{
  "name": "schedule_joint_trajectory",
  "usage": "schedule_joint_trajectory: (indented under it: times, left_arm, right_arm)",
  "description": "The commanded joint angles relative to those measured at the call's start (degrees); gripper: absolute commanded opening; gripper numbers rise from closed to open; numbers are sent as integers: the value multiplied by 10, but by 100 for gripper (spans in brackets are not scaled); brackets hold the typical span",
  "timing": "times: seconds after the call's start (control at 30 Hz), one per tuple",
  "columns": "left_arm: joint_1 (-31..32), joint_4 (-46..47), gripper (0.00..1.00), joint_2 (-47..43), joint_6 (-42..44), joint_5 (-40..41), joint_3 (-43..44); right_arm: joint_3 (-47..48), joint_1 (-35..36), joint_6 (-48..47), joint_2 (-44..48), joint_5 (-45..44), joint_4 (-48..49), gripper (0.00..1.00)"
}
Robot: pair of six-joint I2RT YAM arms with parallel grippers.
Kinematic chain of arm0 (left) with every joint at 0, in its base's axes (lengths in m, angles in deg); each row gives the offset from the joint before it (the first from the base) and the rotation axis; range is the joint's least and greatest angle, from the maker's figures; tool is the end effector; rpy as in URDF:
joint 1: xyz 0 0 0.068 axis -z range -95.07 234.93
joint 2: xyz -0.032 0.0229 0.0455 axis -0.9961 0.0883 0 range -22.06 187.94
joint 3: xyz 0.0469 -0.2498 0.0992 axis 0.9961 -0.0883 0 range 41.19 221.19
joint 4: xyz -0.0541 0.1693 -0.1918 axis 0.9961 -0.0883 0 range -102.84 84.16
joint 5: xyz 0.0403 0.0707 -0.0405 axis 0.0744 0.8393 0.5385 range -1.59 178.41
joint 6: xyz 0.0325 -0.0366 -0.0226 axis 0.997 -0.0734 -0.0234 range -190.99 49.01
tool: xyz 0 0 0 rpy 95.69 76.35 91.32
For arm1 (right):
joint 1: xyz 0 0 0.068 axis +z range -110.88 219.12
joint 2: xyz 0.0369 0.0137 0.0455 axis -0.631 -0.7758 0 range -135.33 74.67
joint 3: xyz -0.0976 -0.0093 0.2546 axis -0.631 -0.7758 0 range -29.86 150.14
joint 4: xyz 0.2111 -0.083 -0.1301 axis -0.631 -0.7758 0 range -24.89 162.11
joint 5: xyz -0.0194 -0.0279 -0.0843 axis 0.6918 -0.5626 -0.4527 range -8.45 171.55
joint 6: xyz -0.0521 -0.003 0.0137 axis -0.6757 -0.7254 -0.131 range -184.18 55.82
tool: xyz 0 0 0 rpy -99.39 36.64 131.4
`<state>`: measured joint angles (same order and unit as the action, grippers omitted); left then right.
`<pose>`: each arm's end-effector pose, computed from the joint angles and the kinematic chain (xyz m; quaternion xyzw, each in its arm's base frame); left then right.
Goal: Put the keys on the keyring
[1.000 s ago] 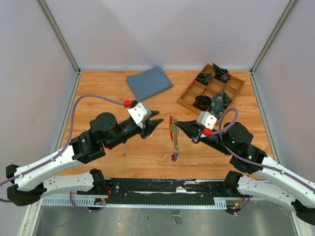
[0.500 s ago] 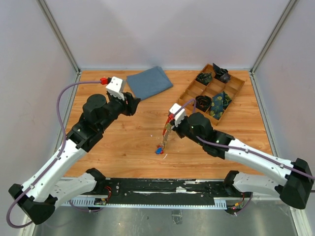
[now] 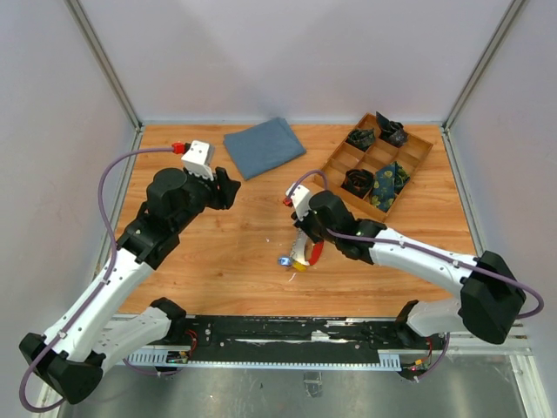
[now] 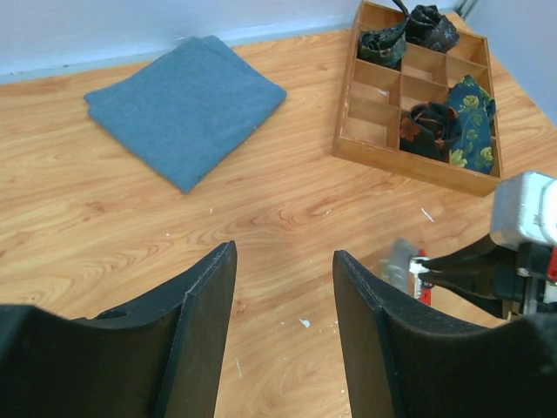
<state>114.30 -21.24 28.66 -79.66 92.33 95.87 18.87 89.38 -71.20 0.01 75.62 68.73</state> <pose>0.1759 -0.0962 0.3730 0.1177 0.7650 -0.1811 0.6068 0.1895 0.2222 0.2613 -0.3901 0.7689 0.1444 0.4856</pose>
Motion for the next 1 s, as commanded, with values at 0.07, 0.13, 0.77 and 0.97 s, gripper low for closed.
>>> schedule_joint_trajectory:
  times: [0.07, 0.13, 0.77, 0.97]
  left_arm:
    - [-4, 1, 54, -1, -8, 0, -9]
    - [-8, -4, 54, 4, -10, 3, -10]
    - [-189, -50, 98, -32, -72, -87, -39]
    - [-190, -100, 100, -78, -64, -45, -35]
  right_arm:
    - [38, -19, 20, -44, 47, 22, 27]
    - [46, -30, 33, -45, 52, 26, 37]
    - [4, -297, 155, 306, 139, -170, 98]
    - [21, -297, 116, 415, 141, -266, 98]
